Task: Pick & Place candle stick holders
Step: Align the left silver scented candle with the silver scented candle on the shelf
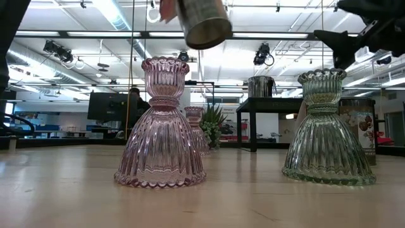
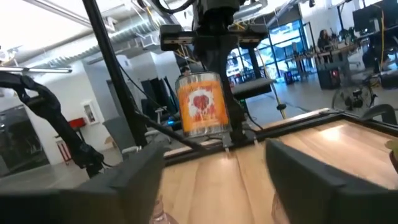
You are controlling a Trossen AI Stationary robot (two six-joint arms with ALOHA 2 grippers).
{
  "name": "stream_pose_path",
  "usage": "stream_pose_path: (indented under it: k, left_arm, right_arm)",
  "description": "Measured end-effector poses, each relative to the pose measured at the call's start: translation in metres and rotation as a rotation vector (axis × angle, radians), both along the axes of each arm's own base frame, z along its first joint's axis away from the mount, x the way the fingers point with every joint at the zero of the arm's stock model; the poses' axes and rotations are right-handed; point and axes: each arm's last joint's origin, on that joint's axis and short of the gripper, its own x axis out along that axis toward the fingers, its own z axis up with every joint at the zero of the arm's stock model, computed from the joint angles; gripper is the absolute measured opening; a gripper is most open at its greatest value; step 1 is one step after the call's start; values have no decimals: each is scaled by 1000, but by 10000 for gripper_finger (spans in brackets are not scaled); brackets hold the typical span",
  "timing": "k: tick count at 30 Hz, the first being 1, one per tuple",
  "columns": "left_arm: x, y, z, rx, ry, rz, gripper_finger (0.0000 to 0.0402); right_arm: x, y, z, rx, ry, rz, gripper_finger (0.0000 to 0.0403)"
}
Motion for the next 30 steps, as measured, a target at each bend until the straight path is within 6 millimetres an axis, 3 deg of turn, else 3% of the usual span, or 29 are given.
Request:
stream_pose_path:
  k: [5, 8, 15, 21, 30]
  left_arm:
    - [10, -1, -6, -37, -19, -20, 0]
    - [14, -1, -11, -34, -10, -18, 0]
    - [21, 0, -12, -36, -49, -19, 0]
    - [25, -1, -11, -76, -80, -23, 0]
    - [32, -3, -21, -99, -51, -25, 0]
  right_arm:
    - [7, 2, 6, 5, -1, 8, 368]
    - [14, 5, 15, 1, 12, 29, 395]
    - [31, 9, 23, -16, 70, 4, 374]
    - [50, 13, 23, -75, 156, -68, 385]
    - [99, 25, 39, -306, 293, -143, 397]
